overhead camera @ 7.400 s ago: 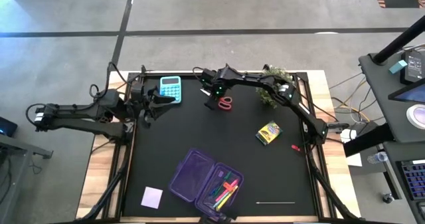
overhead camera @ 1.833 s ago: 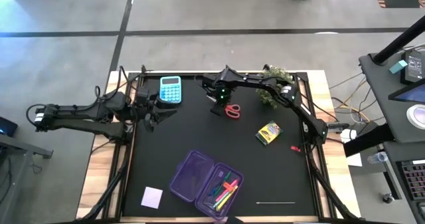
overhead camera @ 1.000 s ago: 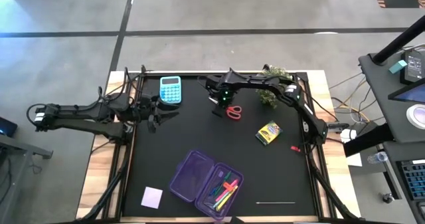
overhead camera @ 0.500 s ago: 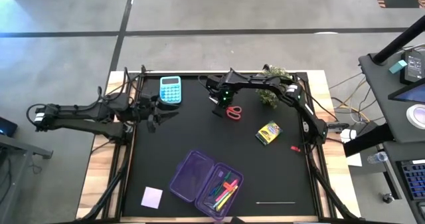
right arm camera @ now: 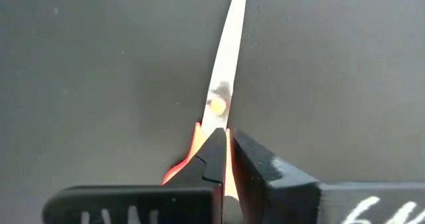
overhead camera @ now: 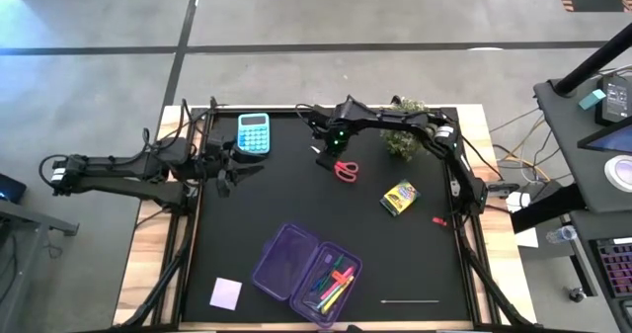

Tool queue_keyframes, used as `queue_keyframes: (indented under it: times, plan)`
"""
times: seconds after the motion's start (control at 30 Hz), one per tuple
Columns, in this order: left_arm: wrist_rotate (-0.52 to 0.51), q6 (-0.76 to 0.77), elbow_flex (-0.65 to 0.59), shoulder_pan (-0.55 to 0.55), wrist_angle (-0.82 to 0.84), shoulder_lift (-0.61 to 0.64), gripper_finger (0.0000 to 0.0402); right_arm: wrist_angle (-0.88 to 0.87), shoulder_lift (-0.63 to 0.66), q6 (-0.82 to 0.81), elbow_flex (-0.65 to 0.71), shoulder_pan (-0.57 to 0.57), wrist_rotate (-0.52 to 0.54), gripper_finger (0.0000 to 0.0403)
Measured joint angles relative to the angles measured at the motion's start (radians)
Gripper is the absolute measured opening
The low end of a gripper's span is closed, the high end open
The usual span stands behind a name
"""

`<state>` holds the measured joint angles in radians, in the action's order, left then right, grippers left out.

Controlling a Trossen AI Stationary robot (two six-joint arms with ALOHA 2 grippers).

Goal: Pack school essentials
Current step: Put the scissors into the purple supply box

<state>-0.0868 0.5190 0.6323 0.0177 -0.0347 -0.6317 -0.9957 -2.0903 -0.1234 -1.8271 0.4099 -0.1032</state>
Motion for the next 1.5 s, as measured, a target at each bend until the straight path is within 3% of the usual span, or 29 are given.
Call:
queue_keyframes:
  times: [0.23, 0.6, 0.73, 1.07, 1.27, 1.5]
  plan:
    - [0.000, 0.000, 0.000, 0.000, 0.000, 0.001, 0.0141, -0.093, 0.011, -0.010, 0.004, -0.001, -0.002, 0.0031]
    - [0.000, 0.000, 0.000, 0.000, 0.000, -0.001, 0.0141, -0.144, -0.001, 0.022, 0.033, -0.024, -0.004, 0.0174]
    - [0.001, 0.000, 0.000, 0.000, 0.000, -0.002, 0.0141, -0.144, -0.001, 0.040, 0.079, -0.026, -0.003, 0.0201]
    - [0.001, -0.001, 0.000, 0.000, 0.001, -0.003, 0.0141, -0.086, 0.006, -0.024, 0.171, -0.045, 0.007, 0.0205]
    - [0.001, -0.001, 0.000, 0.000, 0.001, -0.007, 0.0141, 0.011, 0.006, -0.082, 0.219, -0.050, -0.006, 0.0175]
    - [0.003, -0.001, 0.000, 0.000, 0.016, -0.010, 0.0141, 0.006, 0.013, -0.102, 0.209, -0.066, 0.026, 0.0158]
